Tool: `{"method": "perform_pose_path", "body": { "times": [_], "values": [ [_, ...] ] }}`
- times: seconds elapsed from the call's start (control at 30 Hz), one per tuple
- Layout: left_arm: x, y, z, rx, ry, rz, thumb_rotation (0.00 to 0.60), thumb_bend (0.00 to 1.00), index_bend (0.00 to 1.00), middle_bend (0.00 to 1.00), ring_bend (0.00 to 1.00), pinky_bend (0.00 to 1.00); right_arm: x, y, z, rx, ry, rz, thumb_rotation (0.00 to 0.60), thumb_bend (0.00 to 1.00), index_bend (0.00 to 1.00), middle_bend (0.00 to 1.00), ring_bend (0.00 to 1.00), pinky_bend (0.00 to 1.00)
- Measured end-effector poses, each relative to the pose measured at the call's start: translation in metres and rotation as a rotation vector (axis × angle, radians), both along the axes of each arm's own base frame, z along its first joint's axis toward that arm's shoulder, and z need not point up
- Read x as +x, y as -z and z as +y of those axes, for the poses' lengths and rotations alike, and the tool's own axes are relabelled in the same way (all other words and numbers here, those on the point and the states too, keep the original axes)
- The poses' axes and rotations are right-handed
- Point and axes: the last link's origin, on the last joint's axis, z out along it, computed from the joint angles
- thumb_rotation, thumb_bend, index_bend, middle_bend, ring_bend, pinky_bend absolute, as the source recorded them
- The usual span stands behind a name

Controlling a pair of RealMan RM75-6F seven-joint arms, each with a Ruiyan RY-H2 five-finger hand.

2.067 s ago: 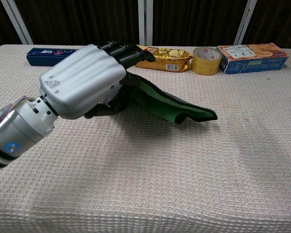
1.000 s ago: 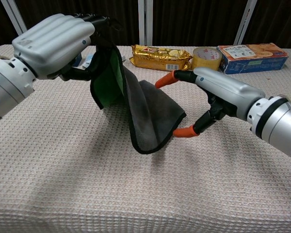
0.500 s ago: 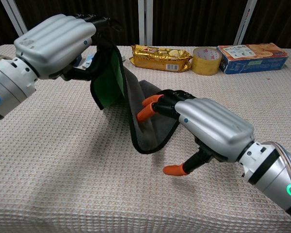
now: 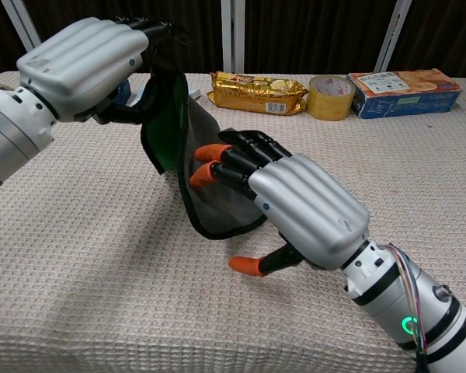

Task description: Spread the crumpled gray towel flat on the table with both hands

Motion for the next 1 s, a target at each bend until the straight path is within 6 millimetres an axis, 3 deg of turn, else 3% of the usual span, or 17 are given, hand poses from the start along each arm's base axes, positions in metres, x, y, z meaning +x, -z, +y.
{"method": "perform_pose_path", "body": {
  "times": [0.13,0.57,0.83,1.0],
  "values": [
    [-0.001,-0.001,0.001,0.002,-0.004,-0.006,0.600,0.65,0.63,0.14,0.11,0.16,0.003,0.004,-0.005,-0.015,-0.005,-0.033,0.600,0.01,0.30,0.18,0.00,0.00],
    [-0.005,-0.005,0.002,0.003,-0.014,-0.013,0.600,0.65,0.63,0.14,0.11,0.16,0.000,0.002,-0.018,-0.046,0.025,-0.099,0.600,0.20,0.39,0.23,0.00,0.00],
    [-0.007,-0.009,0.003,-0.012,-0.026,-0.026,0.600,0.65,0.63,0.14,0.11,0.16,-0.006,-0.008,-0.021,-0.047,0.033,-0.116,0.600,0.47,0.67,0.29,0.04,0.00],
    [-0.007,-0.013,0.002,-0.024,-0.027,-0.041,0.600,0.65,0.63,0.14,0.11,0.16,-0.004,-0.022,-0.026,-0.055,0.039,-0.150,0.600,0.55,0.75,0.32,0.05,0.00]
  ]
}}
